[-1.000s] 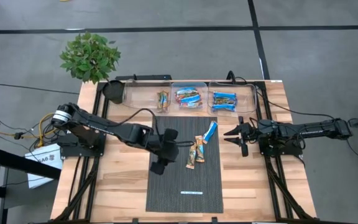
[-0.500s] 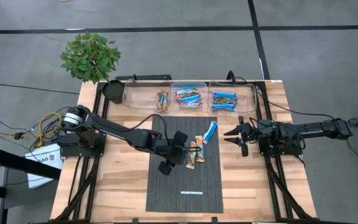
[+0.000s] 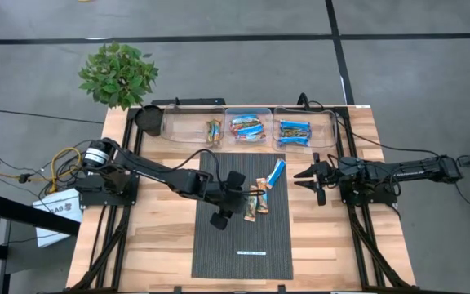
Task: Pick and place Granola Bars by type
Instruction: Put the bottom left orange granola bar into the left transparent bin
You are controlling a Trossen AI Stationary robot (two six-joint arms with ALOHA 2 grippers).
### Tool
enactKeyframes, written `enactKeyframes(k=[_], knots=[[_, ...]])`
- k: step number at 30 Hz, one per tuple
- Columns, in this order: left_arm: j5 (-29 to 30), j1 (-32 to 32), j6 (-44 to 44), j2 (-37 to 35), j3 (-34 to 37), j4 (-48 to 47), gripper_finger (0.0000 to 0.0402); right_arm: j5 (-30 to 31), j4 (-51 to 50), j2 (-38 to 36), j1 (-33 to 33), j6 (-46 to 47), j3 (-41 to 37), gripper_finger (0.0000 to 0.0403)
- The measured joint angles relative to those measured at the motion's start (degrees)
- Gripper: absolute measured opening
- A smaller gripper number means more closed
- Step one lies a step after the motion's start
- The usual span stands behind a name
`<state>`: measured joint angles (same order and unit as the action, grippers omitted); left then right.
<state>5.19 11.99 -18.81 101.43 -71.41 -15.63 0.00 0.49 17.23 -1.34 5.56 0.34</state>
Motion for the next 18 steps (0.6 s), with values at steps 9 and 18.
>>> enactKeyframes(k=[9, 18], knots=[[-1.6, -0.9, 4.9, 0.0, 7.5, 11.9, 0.0174, 0.0, 0.0, 0.0, 0.0, 0.0, 0.0, 0.0102], [-1.3, -0.9, 27.6, 0.0, 10.0, 14.0, 0.0174, 0.0, 0.0, 0.0, 0.0, 0.0, 0.0, 0.0102]])
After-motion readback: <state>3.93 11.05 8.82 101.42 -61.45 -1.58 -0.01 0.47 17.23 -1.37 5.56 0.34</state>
